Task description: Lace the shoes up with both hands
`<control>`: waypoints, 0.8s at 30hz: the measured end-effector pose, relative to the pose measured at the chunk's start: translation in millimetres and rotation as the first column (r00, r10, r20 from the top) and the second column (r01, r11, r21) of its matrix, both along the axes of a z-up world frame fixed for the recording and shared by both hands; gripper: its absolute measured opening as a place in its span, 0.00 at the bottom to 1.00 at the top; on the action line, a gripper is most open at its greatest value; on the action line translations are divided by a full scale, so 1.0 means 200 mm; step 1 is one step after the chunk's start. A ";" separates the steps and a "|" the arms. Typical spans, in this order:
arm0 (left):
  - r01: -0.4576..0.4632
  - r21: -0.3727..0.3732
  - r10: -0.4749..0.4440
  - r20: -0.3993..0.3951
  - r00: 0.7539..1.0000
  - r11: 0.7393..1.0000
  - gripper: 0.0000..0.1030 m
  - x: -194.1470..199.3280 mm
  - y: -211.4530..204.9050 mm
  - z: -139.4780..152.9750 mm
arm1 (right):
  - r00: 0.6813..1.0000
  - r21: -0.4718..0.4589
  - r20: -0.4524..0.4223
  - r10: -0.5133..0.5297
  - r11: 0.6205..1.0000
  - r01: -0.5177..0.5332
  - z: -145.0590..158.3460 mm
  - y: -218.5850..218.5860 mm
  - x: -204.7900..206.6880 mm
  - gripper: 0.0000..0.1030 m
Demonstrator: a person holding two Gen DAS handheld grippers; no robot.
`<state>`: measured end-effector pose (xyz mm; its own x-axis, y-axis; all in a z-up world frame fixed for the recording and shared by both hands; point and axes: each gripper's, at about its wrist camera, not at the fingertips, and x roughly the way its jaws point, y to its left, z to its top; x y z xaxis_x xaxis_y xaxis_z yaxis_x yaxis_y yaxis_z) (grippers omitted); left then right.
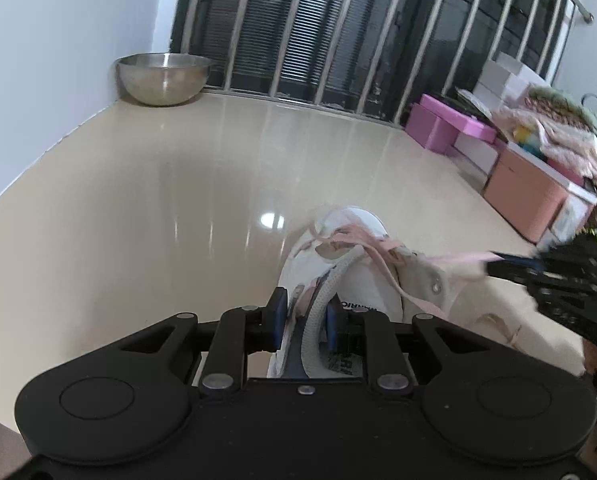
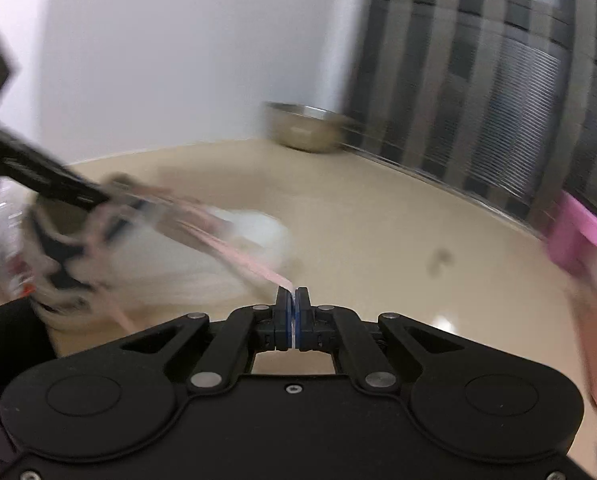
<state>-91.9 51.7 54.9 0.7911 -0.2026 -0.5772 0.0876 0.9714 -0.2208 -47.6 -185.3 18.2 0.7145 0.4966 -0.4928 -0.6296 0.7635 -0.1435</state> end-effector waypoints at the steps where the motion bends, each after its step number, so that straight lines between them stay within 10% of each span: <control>1: -0.004 0.008 0.004 0.007 1.000 1.000 0.20 0.00 -0.01 0.00 | 0.998 0.009 -0.014 -0.060 0.998 0.060 -0.01 -0.06 0.00 0.00; 7: -0.041 0.022 0.041 0.034 0.999 0.999 0.19 0.01 -0.04 0.00 | 0.959 0.031 -0.015 -0.282 0.959 0.282 -0.04 -0.24 0.02 0.03; 14: -0.094 0.025 0.092 0.056 0.994 0.995 0.20 0.02 -0.04 -0.01 | 0.825 -0.034 0.265 -0.500 0.850 0.526 0.05 -0.15 0.32 0.09; 17: -0.117 0.026 0.115 0.066 0.991 0.993 0.20 0.03 -0.04 -0.02 | 0.822 -0.015 0.212 -0.528 0.840 0.543 0.14 -0.17 0.43 0.18; 20: -0.139 0.027 0.137 0.075 0.988 0.990 0.20 0.04 -0.03 -0.02 | 0.889 0.090 0.128 -0.440 0.897 0.432 0.20 -0.17 0.37 0.49; 24: -0.169 0.028 0.166 0.087 0.982 0.985 0.22 0.05 -0.03 -0.02 | 0.941 0.181 0.041 -0.337 0.929 0.324 0.19 -0.20 0.20 0.51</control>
